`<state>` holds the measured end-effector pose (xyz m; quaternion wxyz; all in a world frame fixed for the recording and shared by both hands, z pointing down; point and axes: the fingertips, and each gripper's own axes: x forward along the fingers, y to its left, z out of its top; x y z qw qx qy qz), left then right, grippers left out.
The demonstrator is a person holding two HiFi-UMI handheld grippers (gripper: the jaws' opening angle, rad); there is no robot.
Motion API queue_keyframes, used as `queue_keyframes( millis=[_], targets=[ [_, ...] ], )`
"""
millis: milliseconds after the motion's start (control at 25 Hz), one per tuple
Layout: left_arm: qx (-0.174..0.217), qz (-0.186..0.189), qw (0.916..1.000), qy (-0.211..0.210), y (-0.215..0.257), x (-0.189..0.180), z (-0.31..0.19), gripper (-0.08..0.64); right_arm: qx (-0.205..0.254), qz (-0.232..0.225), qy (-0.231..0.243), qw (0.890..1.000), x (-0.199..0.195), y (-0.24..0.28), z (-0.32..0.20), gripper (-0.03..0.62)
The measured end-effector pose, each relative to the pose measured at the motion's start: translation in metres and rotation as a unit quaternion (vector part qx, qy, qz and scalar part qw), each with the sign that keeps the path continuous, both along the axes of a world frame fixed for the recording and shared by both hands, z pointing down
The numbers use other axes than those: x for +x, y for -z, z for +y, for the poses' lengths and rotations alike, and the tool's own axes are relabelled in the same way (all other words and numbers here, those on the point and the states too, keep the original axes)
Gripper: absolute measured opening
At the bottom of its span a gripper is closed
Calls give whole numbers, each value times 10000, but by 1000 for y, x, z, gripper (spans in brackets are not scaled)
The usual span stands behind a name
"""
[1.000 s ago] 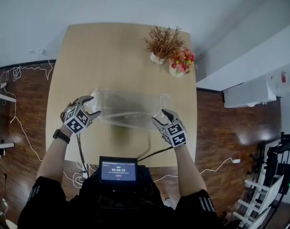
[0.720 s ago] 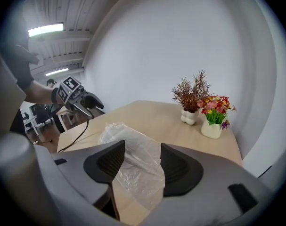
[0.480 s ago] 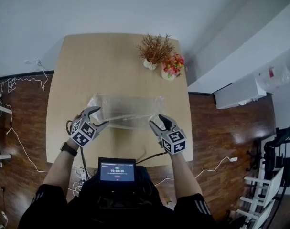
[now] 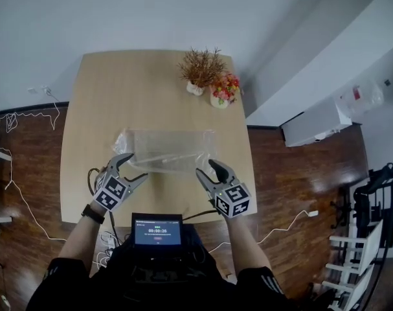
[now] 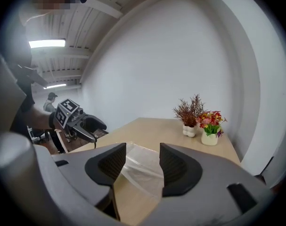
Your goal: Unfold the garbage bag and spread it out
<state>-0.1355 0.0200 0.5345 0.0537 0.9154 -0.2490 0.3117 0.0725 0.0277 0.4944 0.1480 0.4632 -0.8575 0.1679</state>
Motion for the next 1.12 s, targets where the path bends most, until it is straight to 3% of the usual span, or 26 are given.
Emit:
queue_keyframes(
  millis=[160, 360, 760, 1120],
  targets=[
    [148, 26, 9999, 24, 16, 2, 22, 337, 96, 5, 92, 9999, -8, 9, 19, 241],
    [263, 138, 9989, 375, 23, 9, 59, 337, 215, -28, 296, 9993, -13, 13, 48, 235],
    [374, 277, 9975, 532, 48, 42, 127, 336, 560, -262, 497, 9968, 2, 43, 94, 230],
    [478, 244, 9963, 679, 54, 32, 163, 336, 739, -263, 467, 9958, 9, 64, 130, 230]
  ],
)
